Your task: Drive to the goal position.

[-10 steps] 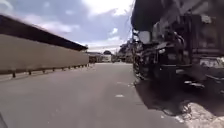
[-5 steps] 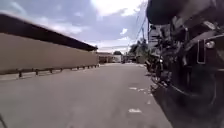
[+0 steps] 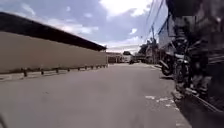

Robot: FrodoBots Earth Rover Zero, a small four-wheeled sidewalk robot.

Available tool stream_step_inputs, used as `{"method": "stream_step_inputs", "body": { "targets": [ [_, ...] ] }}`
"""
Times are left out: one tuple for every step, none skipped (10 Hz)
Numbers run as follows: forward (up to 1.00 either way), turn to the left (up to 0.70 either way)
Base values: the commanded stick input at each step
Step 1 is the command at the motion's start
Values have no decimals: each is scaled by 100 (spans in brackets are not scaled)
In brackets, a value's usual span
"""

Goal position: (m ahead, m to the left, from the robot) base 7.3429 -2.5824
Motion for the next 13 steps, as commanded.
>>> {"method": "stream_step_inputs", "body": {
  "targets": [
    [100,-39],
    [100,-39],
    [100,-39],
    [100,-39],
    [100,-39],
    [100,-39],
    [100,-39],
    [100,-31],
    [100,-8],
    [100,1],
    [100,1],
    [100,1],
    [100,1]
  ]
}}
